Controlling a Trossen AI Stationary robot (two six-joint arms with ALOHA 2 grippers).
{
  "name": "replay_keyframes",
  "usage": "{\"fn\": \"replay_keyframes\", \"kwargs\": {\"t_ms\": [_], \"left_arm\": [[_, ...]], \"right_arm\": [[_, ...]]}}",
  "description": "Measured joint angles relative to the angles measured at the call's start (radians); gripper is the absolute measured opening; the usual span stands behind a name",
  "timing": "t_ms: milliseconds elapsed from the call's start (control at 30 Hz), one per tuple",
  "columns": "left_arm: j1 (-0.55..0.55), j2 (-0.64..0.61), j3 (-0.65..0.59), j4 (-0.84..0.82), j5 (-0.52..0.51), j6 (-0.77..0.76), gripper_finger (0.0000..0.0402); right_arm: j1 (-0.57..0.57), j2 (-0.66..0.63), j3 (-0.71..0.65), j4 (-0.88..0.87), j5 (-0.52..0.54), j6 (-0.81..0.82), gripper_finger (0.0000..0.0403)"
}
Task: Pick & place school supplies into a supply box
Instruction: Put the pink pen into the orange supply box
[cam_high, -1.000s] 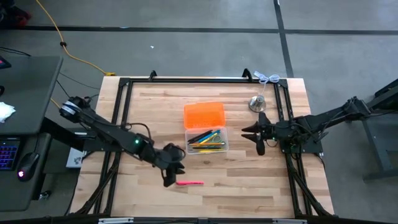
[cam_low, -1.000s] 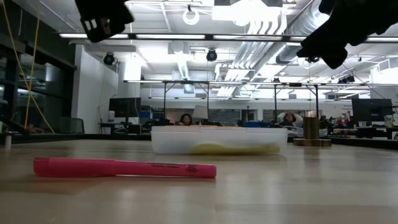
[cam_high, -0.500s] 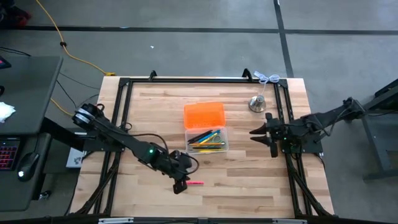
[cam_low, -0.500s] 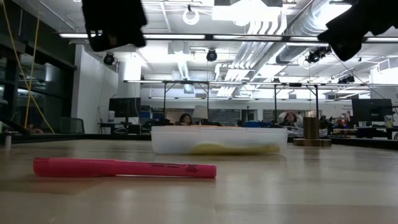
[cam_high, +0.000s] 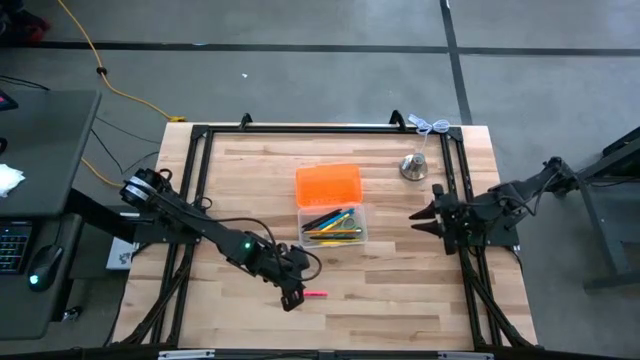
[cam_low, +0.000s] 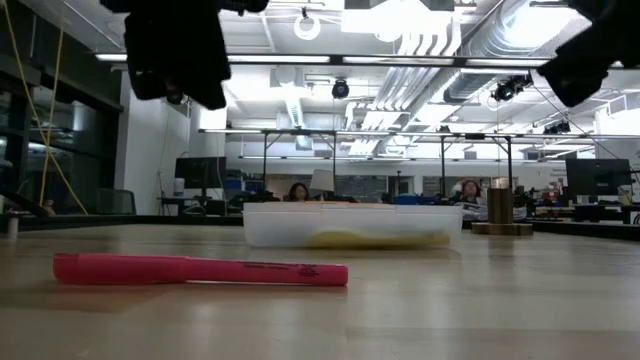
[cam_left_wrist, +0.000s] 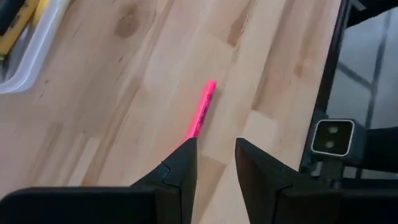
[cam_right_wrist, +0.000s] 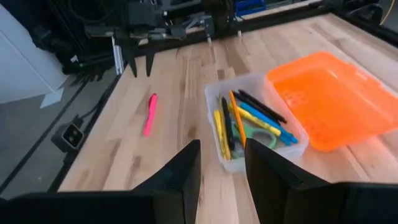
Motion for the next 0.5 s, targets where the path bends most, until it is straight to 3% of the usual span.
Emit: {"fn": "replay_keyframes", "kwargs": {"t_ms": [233,500], "left_arm": [[0.0,0.02,0.001,0.007,0.019,-0.046,0.014],[0.0,0.046,-0.001,-0.004,0.075,-0.057,0.014]], "right_arm": [[0.0,-0.032,-0.157,0.257,-0.014,-0.011,0.0103],[0.0,-0.043,-0.228,0.298,-0.021,-0.001,0.0103]]}}
